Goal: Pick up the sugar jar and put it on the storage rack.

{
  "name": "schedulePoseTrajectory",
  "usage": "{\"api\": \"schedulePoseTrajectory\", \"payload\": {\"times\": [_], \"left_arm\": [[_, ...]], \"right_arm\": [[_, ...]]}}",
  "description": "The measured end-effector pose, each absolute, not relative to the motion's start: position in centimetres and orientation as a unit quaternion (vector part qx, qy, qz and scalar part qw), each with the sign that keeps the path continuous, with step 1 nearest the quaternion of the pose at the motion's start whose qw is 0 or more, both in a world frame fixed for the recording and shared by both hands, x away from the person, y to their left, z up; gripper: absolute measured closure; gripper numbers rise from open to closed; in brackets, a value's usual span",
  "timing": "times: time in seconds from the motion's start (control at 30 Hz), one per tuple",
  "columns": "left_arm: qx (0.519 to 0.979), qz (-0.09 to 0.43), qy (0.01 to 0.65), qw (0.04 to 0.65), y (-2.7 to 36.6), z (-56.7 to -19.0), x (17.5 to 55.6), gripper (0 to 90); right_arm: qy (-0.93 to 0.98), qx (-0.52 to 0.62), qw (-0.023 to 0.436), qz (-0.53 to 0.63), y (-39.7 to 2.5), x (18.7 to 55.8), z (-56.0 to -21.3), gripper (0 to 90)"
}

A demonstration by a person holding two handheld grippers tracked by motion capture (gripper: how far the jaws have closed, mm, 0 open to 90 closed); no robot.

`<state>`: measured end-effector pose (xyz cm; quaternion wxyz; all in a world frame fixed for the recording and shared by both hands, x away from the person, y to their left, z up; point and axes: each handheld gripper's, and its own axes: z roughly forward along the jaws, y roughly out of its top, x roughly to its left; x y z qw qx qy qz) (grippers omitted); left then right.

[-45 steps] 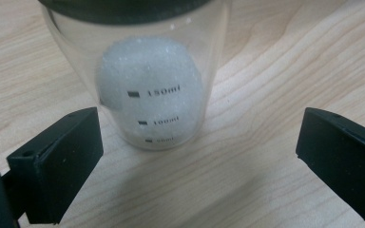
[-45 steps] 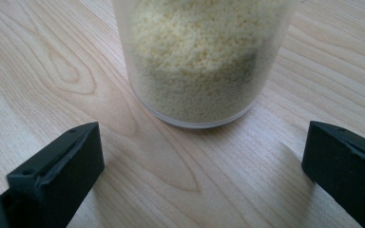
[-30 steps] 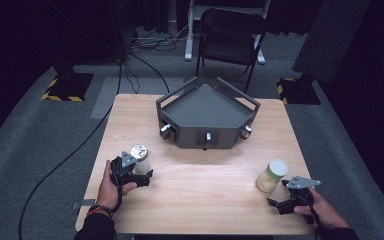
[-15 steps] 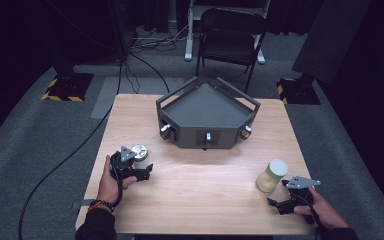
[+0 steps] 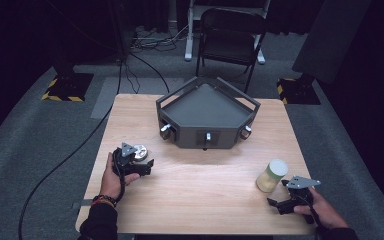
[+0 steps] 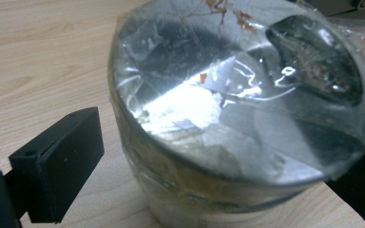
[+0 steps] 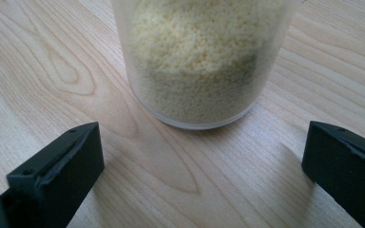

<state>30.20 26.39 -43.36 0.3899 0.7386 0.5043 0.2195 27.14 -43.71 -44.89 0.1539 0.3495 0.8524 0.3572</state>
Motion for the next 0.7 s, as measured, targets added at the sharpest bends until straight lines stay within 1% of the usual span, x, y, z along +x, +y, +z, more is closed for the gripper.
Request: {"api": "schedulePoseTrajectory", "payload": {"times": [0.13, 0.2, 0.47, 0.7], "left_arm": [[0.724, 0.222, 0.512, 0.405, 26.7, -43.8, 30.0, 8.1], [0.721, 0.221, 0.513, 0.409, 26.9, -44.0, 29.9, 13.1], [0.734, 0.213, 0.495, 0.413, 27.2, -44.1, 30.2, 27.5], [0.736, 0.216, 0.493, 0.410, 27.0, -43.9, 30.2, 29.1]], "right_arm": [[0.852, 0.349, 0.154, 0.357, -43.7, 27.1, -44.9, 0.0], [0.852, 0.349, 0.154, 0.357, -43.7, 27.1, -44.9, 0.0], [0.853, 0.349, 0.154, 0.357, -43.7, 27.2, -44.9, 0.0], [0.853, 0.349, 0.154, 0.357, -43.7, 27.2, -44.9, 0.0]]}}
